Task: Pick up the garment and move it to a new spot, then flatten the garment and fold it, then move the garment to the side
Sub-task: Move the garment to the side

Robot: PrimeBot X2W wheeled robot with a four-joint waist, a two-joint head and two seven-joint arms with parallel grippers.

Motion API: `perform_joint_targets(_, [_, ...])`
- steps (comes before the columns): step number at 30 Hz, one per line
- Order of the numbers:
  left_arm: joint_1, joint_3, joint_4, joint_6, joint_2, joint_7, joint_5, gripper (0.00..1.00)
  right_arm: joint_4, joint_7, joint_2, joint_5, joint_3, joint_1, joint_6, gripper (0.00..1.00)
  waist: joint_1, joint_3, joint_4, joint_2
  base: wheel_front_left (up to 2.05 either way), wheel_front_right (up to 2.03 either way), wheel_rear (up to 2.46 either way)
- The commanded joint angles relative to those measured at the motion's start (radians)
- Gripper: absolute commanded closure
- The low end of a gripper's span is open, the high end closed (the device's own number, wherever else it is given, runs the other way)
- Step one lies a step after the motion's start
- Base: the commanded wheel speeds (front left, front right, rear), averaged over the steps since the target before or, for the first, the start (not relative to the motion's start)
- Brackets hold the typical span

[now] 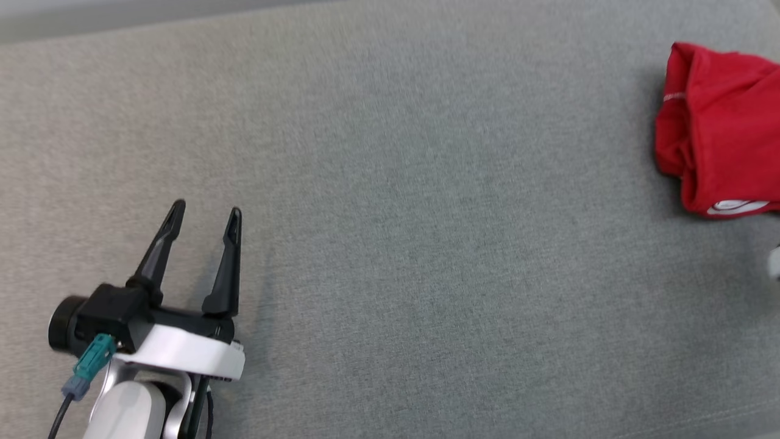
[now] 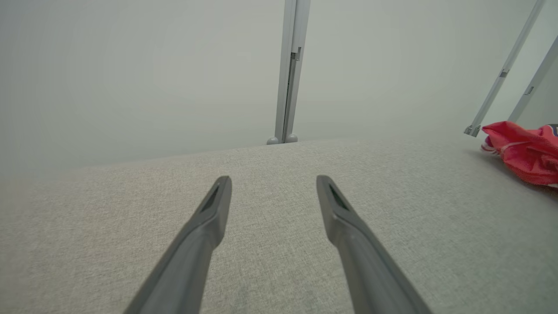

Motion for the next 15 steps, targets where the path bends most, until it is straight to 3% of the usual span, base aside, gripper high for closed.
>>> perform_joint_targets(1, [0.019, 0.009, 0.005, 0.009, 0.002, -0.007, -0.008, 0.0, -0.03, -0.008, 0.019, 0.0, 0.003, 0.035, 0.0, 0.0, 0.0, -0.061, 0.019, 0.0, 0.0, 0.0, 0.0])
perform_joint_targets(15, [0.151, 0.071, 0.065, 0.066, -0.025, -0.043, -0.072, 0.0, -0.38, 0.056, 0.222, -0.062, 0.128, 0.305, 0.0, 0.0, 0.0, -0.229, 0.138, 0.0, 0.0, 0.0, 0.0])
